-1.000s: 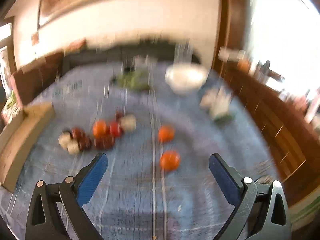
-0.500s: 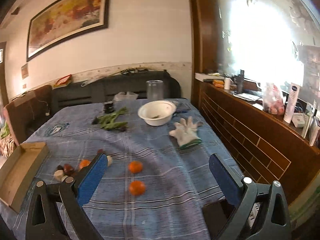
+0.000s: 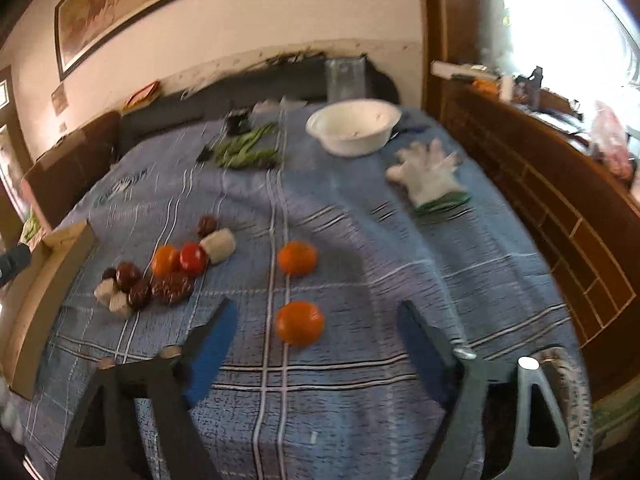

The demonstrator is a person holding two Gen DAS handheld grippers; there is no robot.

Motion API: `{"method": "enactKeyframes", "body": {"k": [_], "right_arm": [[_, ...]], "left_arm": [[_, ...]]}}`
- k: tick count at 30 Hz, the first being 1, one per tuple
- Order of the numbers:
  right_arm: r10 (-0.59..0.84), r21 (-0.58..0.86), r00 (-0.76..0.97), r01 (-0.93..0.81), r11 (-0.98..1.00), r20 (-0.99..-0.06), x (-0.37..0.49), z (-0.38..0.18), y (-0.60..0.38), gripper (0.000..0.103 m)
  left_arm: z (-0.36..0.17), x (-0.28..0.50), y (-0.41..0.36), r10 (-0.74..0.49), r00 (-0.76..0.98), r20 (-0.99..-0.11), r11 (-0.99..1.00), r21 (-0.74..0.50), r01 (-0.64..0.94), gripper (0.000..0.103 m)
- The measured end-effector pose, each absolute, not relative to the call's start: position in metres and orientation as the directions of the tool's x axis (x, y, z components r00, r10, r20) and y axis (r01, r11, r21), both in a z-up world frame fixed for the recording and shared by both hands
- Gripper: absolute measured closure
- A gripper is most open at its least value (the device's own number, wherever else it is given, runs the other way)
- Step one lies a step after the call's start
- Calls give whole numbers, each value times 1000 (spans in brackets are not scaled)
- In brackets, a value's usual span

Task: Organize fruits
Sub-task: 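Grasp the mandarin orange with the right tool while the left tool grasps a beige round cake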

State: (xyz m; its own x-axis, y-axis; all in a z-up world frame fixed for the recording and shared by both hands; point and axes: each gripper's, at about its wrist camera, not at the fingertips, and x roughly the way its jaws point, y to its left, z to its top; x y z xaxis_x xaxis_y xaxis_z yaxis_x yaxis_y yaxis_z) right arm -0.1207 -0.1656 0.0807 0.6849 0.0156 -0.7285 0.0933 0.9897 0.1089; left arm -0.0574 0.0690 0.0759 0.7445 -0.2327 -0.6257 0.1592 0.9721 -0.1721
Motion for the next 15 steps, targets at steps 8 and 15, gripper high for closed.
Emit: {"method": "enactKeyframes", "body": {"k": [8,15], "right_arm": [[90,184,642,81,980,-761,-102,63,-168,44],[120,225,625,91,970,-771,-98,51,-173,44]], "left_arm": [[47,-37,58,-241,659,-713,970,-163,179,45],[32,-15,57,-229,622,-749,973,-169,155,57]]}}
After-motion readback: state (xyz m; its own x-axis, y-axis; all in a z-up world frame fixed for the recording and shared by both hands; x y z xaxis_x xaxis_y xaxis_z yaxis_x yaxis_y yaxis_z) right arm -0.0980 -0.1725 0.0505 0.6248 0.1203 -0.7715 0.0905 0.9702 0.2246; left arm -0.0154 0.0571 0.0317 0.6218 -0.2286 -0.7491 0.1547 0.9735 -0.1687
